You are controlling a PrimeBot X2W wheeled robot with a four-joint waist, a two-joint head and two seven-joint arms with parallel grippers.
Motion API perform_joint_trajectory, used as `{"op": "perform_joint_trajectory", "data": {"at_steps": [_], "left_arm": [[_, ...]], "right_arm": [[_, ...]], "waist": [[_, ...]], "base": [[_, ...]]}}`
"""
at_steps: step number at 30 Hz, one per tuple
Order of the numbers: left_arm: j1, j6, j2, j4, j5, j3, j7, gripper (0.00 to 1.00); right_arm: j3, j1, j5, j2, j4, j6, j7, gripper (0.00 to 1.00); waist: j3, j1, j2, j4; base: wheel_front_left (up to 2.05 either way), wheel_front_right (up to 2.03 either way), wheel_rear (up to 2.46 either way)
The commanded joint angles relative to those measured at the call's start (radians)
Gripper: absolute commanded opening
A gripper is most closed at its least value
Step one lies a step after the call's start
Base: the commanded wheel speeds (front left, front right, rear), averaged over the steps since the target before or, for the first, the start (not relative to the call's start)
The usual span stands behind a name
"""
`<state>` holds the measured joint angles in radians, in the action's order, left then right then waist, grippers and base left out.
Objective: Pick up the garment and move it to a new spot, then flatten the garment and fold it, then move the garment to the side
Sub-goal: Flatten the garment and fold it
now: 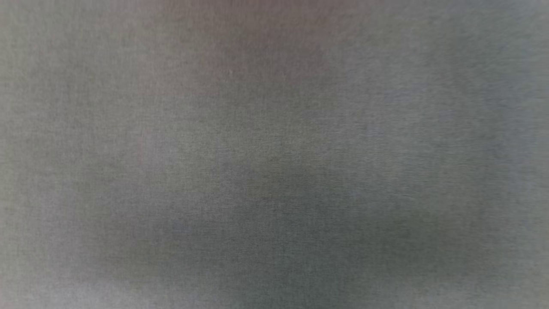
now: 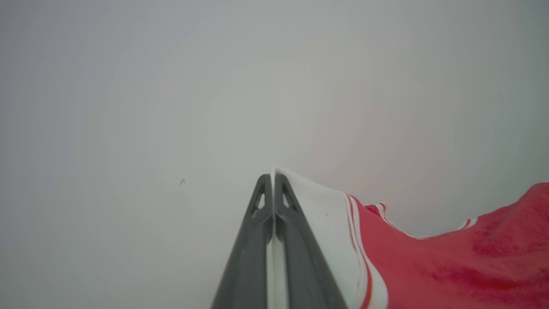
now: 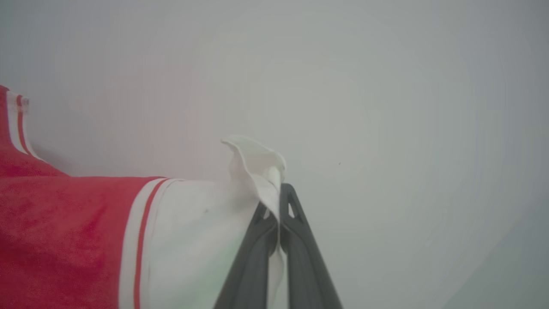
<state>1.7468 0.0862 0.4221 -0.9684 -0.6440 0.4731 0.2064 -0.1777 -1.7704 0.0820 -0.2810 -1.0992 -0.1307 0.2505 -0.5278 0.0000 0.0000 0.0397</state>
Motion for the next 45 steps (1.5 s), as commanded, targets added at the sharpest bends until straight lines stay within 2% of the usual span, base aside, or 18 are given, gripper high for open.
{"op": "perform_joint_trajectory", "data": {"at_steps": [1,8,13,19,21,23,27,30,35,38,45], "left_arm": [[-0.032,0.015,-0.011,-0.029,-0.011,0.008,0.020,0.00],[-0.151,0.042,-0.051,-0.127,-0.053,0.041,0.028,0.00],[-0.270,0.043,-0.060,-0.092,-0.117,0.106,-0.035,0.00],[-0.476,0.044,0.017,0.084,-0.252,0.217,-0.161,0.00],[-0.511,0.044,0.036,0.121,-0.282,0.231,-0.176,0.00],[-0.587,0.044,0.076,0.187,-0.320,0.262,-0.205,0.00],[-0.730,0.044,0.154,0.321,-0.393,0.307,-0.247,0.00],[-0.825,0.044,0.217,0.417,-0.426,0.324,-0.264,0.00],[-0.975,0.032,0.308,0.571,-0.454,0.349,-0.281,0.00],[-1.063,-0.011,0.363,0.640,-0.465,0.353,-0.279,0.00],[-1.222,-0.139,0.475,0.749,-0.420,0.372,-0.235,0.00]], "right_arm": [[0.017,0.034,0.025,0.017,-0.019,0.000,0.008,0.00],[0.024,0.158,0.063,0.041,-0.084,0.000,0.015,0.00],[-0.016,0.272,-0.022,0.081,-0.127,0.000,0.015,0.00],[-0.156,0.444,-0.212,0.122,-0.100,0.000,0.015,0.00],[-0.188,0.476,-0.248,0.114,-0.080,0.000,0.016,0.00],[-0.261,0.550,-0.330,0.095,-0.028,0.000,0.007,0.00],[-0.415,0.702,-0.517,-0.004,0.151,0.000,-0.046,0.00],[-0.533,0.819,-0.643,-0.117,0.331,0.000,-0.083,0.00],[-0.644,0.966,-0.786,-0.320,0.578,0.000,-0.116,0.00],[-0.676,1.033,-0.833,-0.410,0.667,0.000,-0.125,0.00],[-0.758,1.154,-0.869,-0.543,0.808,0.000,-0.147,0.00]], "waist": [[-0.038,0.0000,0.0000,0.020],[-0.006,0.0000,0.0000,0.037],[0.060,0.0000,0.0000,0.042],[0.162,0.0000,0.0000,0.040],[0.177,0.0000,0.0000,0.039],[0.209,0.0000,0.0000,0.038],[0.261,0.0000,0.0000,0.035],[0.288,0.0000,0.0000,0.034],[0.313,0.0000,0.0000,0.028],[0.323,0.0000,0.0000,0.018],[0.339,0.0000,0.0000,-0.001]], "base": [[0.00,0.00,0.00],[0.00,0.00,0.00],[0.00,0.00,0.00],[0.00,0.00,0.00],[0.00,0.00,0.00],[0.00,0.00,0.00],[0.00,0.00,0.00],[0.00,0.00,0.00],[0.00,0.00,0.00],[0.00,0.00,0.00],[0.00,0.00,0.00]]}}
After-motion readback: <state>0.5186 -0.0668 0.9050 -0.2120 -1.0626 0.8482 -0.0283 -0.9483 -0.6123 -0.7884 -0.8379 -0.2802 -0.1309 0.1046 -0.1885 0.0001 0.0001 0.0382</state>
